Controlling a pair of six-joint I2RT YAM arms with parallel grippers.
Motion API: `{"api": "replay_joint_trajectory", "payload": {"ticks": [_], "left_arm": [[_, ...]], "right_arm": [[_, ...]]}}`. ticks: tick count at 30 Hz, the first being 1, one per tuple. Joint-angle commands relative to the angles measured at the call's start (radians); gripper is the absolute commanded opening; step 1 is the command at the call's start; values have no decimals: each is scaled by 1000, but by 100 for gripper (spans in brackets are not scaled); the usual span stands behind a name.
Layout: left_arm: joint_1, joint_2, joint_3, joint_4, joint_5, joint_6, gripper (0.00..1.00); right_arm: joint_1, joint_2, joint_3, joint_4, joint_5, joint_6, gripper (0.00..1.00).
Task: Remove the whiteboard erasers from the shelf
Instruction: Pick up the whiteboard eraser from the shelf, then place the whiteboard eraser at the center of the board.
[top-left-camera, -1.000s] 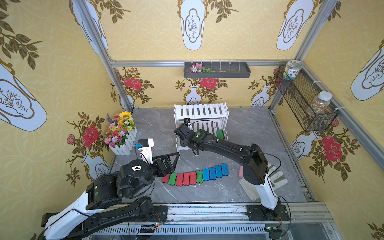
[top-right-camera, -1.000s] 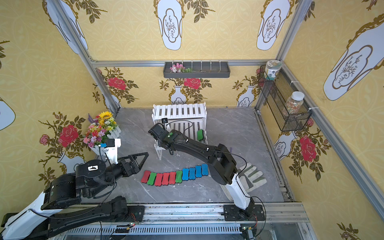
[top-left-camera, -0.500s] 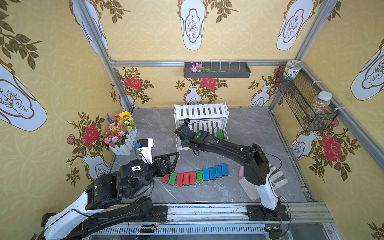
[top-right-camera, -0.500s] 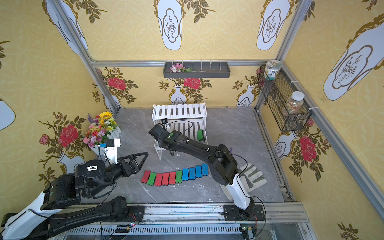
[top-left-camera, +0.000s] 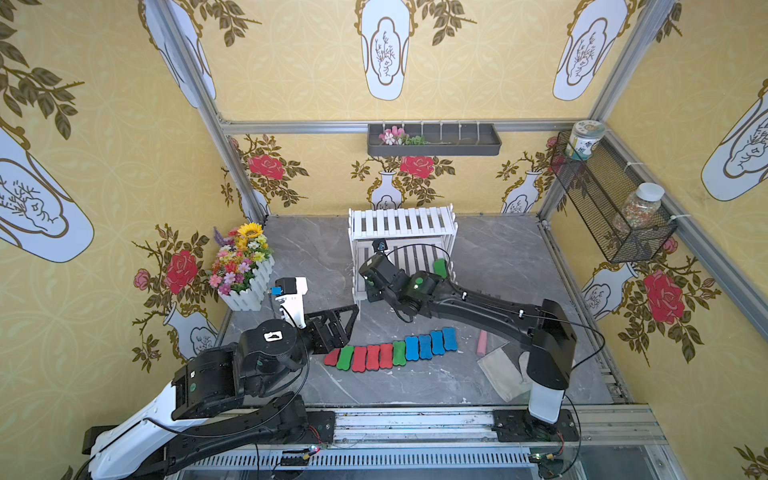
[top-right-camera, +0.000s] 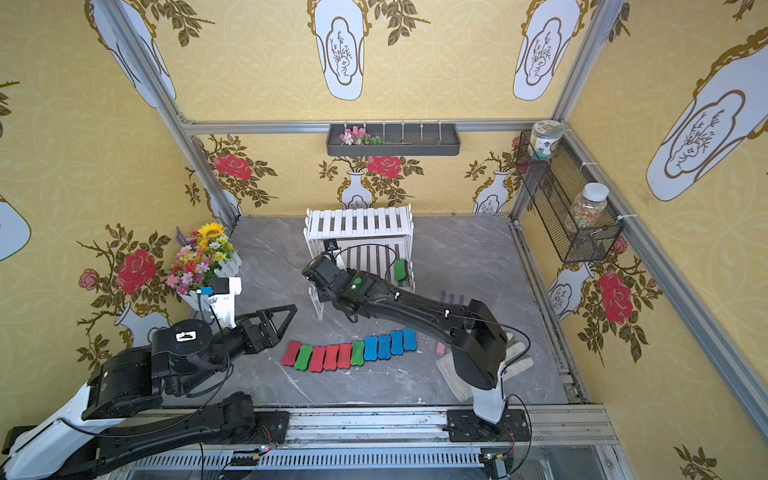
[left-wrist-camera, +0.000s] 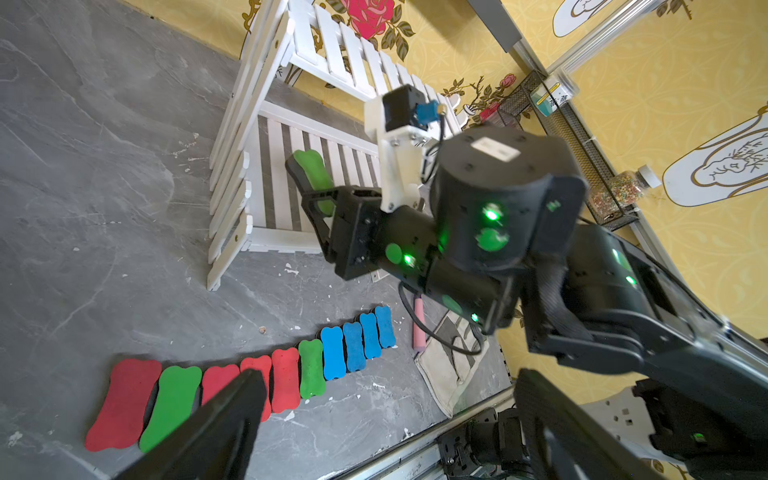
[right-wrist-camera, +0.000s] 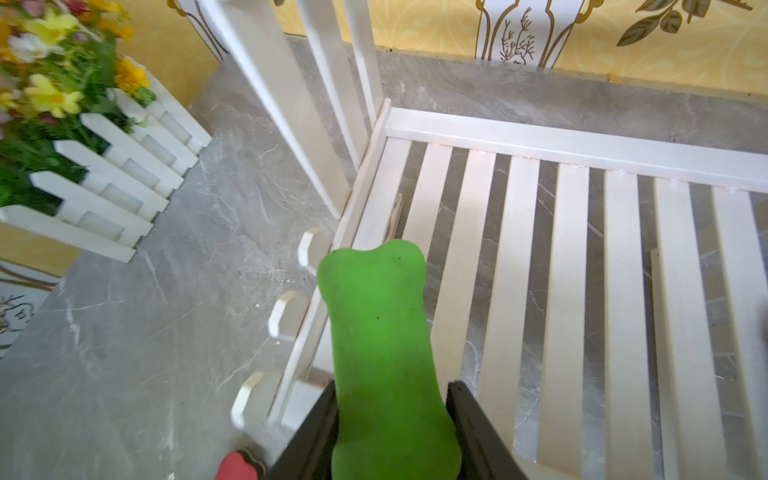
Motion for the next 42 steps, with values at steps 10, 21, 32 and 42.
{"api": "replay_joint_trajectory", "payload": {"ticks": [10, 21, 32, 42], "left_arm": [[0, 13, -28, 24, -16, -1, 99], [0, 65, -58, 83, 27, -8, 100], [0, 95, -46, 83, 30, -12, 100], [0, 107, -34, 84, 25, 2, 100]], "right_arm": [[288, -450, -471, -198, 263, 396, 43], [185, -620, -850, -308, 213, 699, 42], [-78, -606, -974, -49, 23, 476, 42], [-118, -544, -1016, 29, -10, 463, 42]]}}
